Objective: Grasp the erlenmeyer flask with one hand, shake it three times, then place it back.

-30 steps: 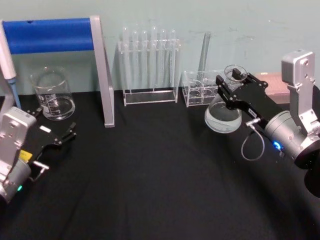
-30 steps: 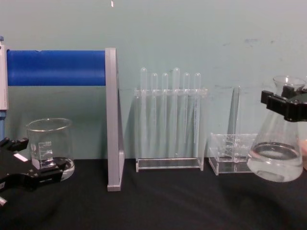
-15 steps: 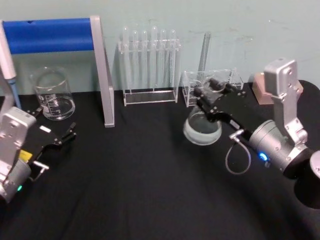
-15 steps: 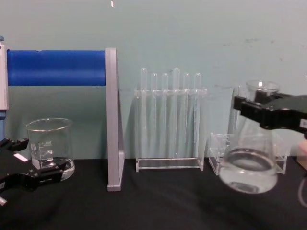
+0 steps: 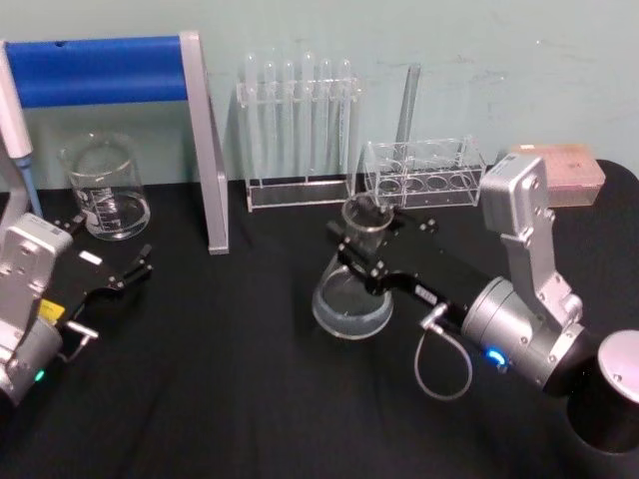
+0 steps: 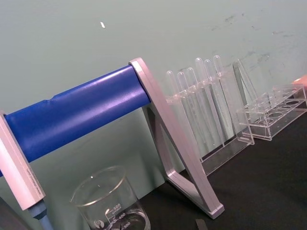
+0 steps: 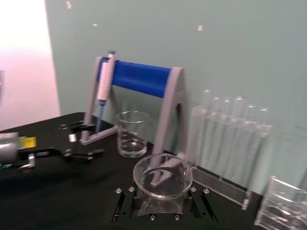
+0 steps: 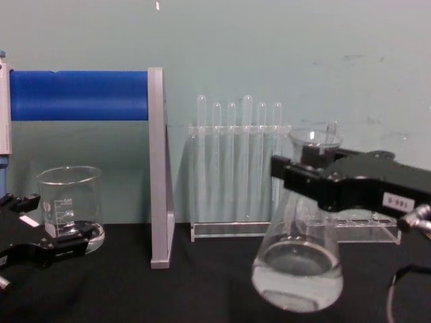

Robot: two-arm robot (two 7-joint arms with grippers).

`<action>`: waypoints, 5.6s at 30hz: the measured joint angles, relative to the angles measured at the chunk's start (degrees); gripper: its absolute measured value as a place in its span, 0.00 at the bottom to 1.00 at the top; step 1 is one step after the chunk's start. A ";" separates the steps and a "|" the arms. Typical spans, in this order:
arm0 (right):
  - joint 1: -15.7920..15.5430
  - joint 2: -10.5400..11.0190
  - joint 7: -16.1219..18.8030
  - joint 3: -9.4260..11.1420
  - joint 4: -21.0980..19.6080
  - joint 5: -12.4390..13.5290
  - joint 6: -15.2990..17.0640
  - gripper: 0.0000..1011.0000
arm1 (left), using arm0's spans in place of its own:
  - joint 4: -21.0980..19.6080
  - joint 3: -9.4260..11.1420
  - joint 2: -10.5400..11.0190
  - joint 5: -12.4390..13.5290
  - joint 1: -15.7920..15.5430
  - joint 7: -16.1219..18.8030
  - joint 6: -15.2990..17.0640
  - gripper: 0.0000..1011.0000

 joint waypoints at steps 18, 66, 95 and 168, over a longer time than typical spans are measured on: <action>-1.07 2.42 1.34 -3.01 -2.24 1.48 -0.42 0.45 | 0.00 0.00 0.00 0.00 0.00 0.00 0.00 0.99; 5.04 -2.41 -7.05 7.58 8.49 -2.75 -0.71 0.45 | 0.00 0.00 0.00 0.00 0.00 0.00 0.00 0.99; 1.88 -0.65 -2.37 2.60 3.36 -0.81 -0.09 0.45 | 0.00 0.00 0.00 0.00 0.00 0.00 0.00 0.99; 1.24 -1.62 -1.22 -0.75 12.00 -4.35 -4.48 0.45 | 0.00 0.00 0.00 0.00 0.00 0.00 0.00 0.99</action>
